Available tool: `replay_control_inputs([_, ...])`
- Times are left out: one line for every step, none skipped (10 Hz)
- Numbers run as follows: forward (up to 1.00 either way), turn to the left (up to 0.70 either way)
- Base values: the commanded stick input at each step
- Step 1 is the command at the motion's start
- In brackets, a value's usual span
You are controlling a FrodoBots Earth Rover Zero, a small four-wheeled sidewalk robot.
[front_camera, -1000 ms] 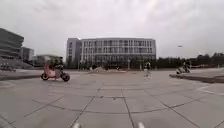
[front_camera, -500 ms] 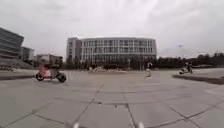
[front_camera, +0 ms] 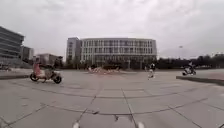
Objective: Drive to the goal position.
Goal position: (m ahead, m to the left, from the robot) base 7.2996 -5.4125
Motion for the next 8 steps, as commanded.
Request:
replay_control_inputs([0.85,0.00])
replay_control_inputs([0.85,0.00])
replay_control_inputs([0.85,0.00])
replay_control_inputs([0.85,0.00])
replay_control_inputs([0.85,-0.05])
replay_control_inputs([0.85,-0.19])
replay_control_inputs([0.85,-0.30])
replay_control_inputs([0.85,-0.31])
